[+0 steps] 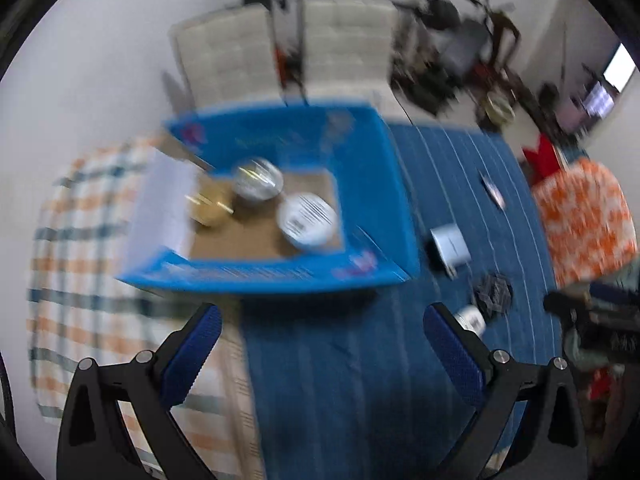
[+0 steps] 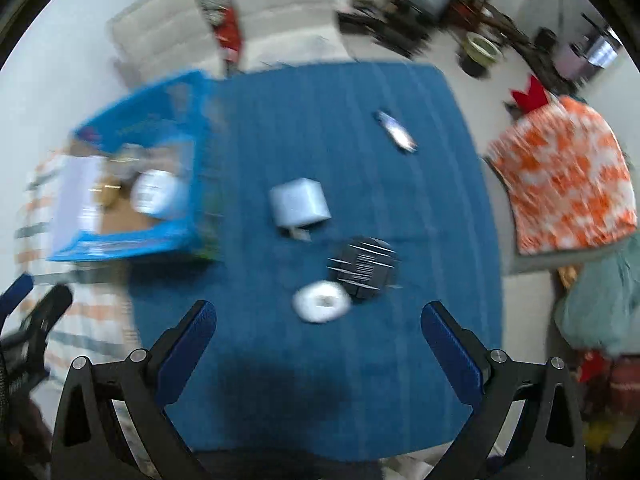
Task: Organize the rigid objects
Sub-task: 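Lift both tools out of the blue box toward the remaining items, then grasp the grey power adapter with the left tool while the right tool grasps the black Blank ME tin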
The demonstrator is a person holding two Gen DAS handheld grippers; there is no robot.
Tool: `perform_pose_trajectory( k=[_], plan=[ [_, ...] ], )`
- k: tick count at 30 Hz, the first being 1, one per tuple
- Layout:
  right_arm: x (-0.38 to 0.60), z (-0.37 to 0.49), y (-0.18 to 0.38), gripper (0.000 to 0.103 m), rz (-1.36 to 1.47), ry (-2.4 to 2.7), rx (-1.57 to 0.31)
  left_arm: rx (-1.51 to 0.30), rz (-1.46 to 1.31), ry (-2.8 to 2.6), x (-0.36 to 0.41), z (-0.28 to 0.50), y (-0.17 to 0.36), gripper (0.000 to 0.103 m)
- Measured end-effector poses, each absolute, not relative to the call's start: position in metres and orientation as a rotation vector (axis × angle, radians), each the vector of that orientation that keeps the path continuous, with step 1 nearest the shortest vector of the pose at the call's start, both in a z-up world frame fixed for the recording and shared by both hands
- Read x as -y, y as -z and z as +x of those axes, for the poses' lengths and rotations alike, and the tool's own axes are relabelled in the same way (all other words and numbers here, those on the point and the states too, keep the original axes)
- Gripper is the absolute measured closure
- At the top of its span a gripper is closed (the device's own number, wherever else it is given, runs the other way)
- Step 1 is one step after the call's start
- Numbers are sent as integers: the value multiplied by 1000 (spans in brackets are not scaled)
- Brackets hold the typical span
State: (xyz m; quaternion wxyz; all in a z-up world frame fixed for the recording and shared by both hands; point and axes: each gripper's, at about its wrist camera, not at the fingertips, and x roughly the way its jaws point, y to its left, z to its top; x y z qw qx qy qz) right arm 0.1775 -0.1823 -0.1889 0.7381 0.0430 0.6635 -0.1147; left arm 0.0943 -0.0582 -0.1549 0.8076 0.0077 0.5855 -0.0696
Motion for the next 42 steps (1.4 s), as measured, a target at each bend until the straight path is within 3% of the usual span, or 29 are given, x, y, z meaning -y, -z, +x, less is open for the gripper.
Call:
perform_pose_trajectory(
  k=[5,8,13,23,28,37,38,39,41,42],
  plan=[
    [240,184,269,0,181,282,-1529,-1349,41,170,127,94,209,0],
    [259,189,312,0,235,282,-1565,-1318,136,116,165,95,233,0],
    [274,196,366,10,330,229,-1626,-1393,192,92,197,99,273,0],
    [317,217,350,25,162,163,-1658,-1428,134,107,232,119,276,0],
    [340,232,357,25,216,120,-1713,-1460,5,82,238,158,279,0],
    [390,210,351,22,480,160,-1691,-1656,-39,48,255,209,335,0],
    [393,208,350,22,485,159,-1693,-1669,-42,45,255,212,340,2],
    [394,205,351,22,485,158,-1695,-1675,-34,42,256,215,343,17],
    [395,198,357,22,473,157,-1711,-1657,-12,31,258,219,341,25],
    [393,196,361,22,471,161,-1722,-1647,-16,38,258,218,338,34]
  ],
)
